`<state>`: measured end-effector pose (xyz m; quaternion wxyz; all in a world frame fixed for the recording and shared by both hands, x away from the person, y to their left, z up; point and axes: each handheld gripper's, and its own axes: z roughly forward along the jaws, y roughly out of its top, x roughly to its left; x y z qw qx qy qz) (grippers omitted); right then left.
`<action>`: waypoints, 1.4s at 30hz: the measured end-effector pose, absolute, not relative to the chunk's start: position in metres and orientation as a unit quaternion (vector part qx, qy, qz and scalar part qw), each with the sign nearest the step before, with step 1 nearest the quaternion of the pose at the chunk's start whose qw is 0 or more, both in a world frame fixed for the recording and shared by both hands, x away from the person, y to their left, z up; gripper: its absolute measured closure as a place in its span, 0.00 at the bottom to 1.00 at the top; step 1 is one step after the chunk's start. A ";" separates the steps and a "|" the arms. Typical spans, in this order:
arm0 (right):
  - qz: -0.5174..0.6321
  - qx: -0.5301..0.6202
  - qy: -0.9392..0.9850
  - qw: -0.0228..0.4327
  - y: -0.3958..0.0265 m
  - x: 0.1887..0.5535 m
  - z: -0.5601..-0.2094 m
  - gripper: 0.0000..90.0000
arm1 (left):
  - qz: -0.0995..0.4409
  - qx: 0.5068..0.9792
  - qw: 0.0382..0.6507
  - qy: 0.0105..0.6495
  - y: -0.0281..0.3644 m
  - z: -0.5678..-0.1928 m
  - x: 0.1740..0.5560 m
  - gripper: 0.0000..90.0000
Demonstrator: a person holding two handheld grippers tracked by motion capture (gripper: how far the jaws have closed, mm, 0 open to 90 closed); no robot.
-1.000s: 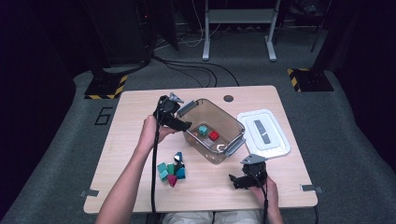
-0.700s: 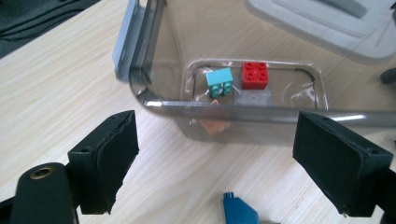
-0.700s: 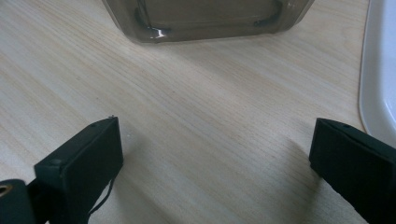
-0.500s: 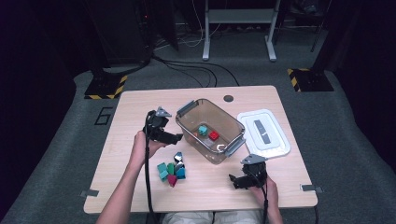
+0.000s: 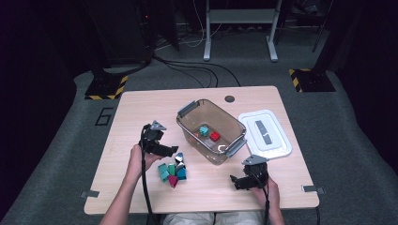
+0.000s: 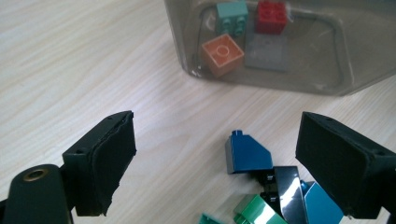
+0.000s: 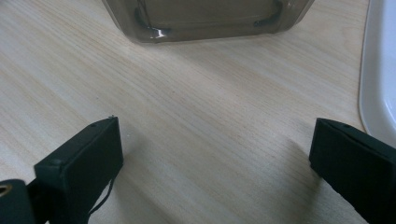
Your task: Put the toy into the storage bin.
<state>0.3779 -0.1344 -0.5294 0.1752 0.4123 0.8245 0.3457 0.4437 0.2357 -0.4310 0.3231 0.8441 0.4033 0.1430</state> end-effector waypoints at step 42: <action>0.346 0.412 0.824 0.175 -0.134 0.378 -0.529 0.02 | 0.139 0.821 0.293 0.470 0.283 -0.505 0.418 0.15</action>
